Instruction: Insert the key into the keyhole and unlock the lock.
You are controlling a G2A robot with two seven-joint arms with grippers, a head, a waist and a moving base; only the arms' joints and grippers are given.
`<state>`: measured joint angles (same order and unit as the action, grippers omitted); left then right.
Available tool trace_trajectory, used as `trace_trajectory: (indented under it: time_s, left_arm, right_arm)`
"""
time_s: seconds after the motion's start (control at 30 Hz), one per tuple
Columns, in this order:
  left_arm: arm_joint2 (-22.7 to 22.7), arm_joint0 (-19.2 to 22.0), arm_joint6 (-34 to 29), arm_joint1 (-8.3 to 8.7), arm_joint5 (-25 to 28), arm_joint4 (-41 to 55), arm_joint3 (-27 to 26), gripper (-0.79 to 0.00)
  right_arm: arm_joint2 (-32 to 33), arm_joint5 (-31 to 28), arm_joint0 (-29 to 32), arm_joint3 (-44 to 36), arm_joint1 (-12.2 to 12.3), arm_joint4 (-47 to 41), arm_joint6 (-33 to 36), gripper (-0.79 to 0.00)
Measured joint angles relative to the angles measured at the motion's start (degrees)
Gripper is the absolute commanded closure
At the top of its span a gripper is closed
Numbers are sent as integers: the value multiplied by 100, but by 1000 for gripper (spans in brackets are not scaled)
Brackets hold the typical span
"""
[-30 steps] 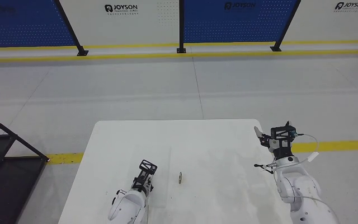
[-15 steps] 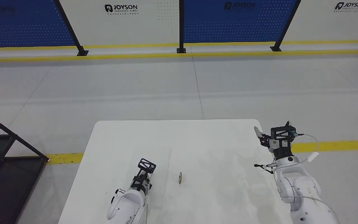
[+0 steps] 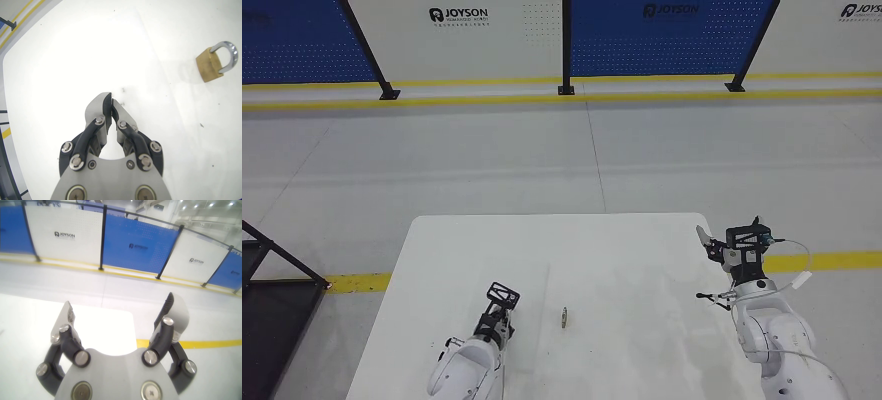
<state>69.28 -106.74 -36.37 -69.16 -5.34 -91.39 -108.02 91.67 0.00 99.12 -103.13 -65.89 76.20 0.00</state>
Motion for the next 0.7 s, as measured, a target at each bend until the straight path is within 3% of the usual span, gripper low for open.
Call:
trace_trajectory:
  time_s: [0.17,0.33,0.5,0.6,0.7]
  left_arm:
    - [300,-352,559,37,143,370,-442,0]
    - [827,-938,1908,94,657,1317,-846,0]
    - [1601,-1472,3800,182,2345,2742,-642,0]
    - [1877,-1501,4737,217,3413,3327,-285,0]
    - [1933,-1357,5252,239,4275,3672,47,0]
  right_arm:
    - [0,0,0,0,0,0,0,-785]
    - [0,0,0,0,0,0,0,-785]
    - [0,0,0,0,0,0,0,-785]
    - [0,0,0,0,0,0,0,-785]
    - [0,0,0,0,0,0,0,-785]
